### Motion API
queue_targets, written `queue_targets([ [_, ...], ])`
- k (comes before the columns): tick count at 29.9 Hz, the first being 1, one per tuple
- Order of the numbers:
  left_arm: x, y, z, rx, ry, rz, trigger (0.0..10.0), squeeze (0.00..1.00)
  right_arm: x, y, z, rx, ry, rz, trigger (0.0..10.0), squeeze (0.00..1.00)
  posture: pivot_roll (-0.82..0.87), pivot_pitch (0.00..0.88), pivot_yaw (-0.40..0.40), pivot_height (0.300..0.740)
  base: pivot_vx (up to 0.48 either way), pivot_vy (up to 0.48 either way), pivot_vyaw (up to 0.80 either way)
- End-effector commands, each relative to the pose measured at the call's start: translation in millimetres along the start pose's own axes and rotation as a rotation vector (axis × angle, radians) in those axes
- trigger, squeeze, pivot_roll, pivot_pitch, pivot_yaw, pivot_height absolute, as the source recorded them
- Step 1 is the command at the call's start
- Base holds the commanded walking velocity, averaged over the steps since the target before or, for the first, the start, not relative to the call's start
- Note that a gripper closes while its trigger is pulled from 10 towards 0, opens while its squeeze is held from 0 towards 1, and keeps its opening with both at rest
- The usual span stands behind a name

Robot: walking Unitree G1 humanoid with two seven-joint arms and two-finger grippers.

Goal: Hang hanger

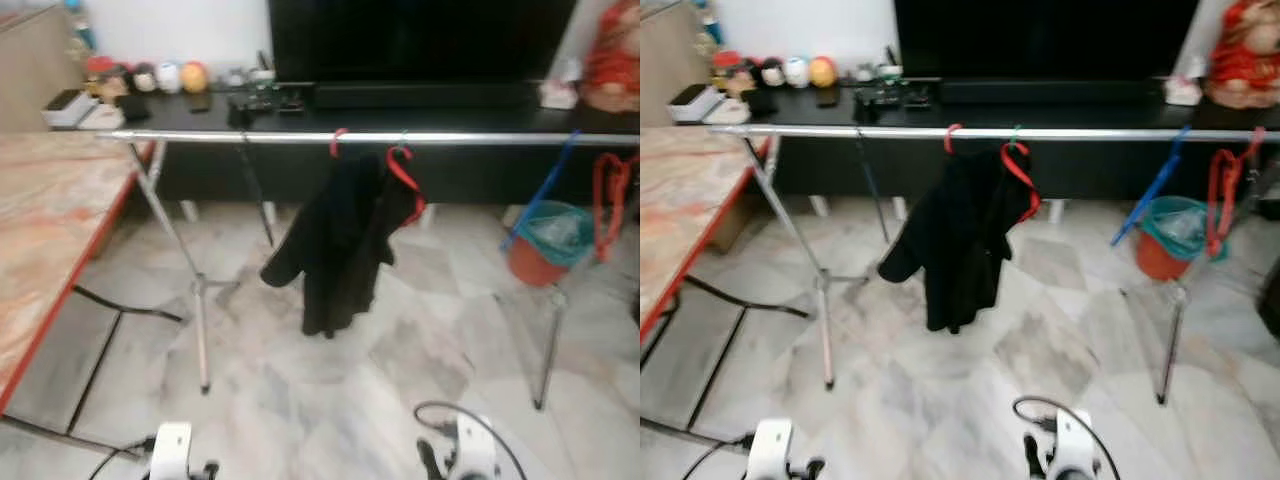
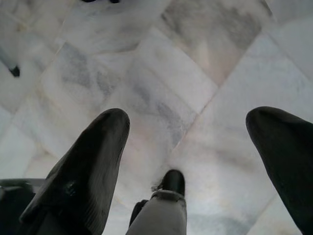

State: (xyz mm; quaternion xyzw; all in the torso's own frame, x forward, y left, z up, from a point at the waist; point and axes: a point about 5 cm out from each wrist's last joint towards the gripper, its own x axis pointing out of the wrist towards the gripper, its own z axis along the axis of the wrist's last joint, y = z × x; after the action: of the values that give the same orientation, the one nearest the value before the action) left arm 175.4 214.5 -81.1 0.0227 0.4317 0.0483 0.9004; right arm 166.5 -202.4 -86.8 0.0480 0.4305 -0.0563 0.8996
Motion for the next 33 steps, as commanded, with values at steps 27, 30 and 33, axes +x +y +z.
queue_targets([
  [27,-1.3,4.4,-5.2,-0.023,0.023,0.014,10.0,0.00,3.0,7.3,9.3,0.017,-0.032,0.001,10.0,0.00,-0.04,0.000,-0.010,0.740,0.000,0.000,0.21],
  [30,-1.3,4.3,-5.6,-0.025,0.025,0.016,10.0,0.00,2.9,7.1,7.5,0.022,-0.019,-0.008,10.0,0.00,-0.04,0.000,-0.010,0.740,0.000,0.090,-0.15],
  [33,-1.3,4.0,-5.8,-0.019,0.026,0.015,10.0,0.00,2.8,7.2,7.0,0.017,-0.016,-0.006,10.0,0.00,-0.04,0.000,-0.011,0.740,0.000,0.356,-0.70],
])
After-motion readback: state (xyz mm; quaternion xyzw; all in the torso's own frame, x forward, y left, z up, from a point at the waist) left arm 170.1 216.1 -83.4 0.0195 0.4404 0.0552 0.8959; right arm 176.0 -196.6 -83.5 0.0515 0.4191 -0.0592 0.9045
